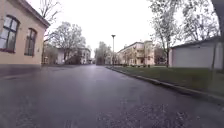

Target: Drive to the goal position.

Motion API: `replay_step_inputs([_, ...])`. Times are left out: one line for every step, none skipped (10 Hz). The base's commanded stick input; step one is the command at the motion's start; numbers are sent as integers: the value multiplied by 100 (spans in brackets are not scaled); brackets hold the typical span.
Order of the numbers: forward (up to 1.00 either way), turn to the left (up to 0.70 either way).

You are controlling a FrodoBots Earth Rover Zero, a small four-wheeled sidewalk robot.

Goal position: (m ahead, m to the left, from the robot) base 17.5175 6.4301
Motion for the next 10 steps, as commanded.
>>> replay_step_inputs([85, 22])
replay_step_inputs([85, 0])
replay_step_inputs([85, 0])
replay_step_inputs([85, 0])
replay_step_inputs([85, 0])
replay_step_inputs([85, 0])
replay_step_inputs([85, 0])
replay_step_inputs([85, 0])
replay_step_inputs([85, 0])
replay_step_inputs([85, 0])
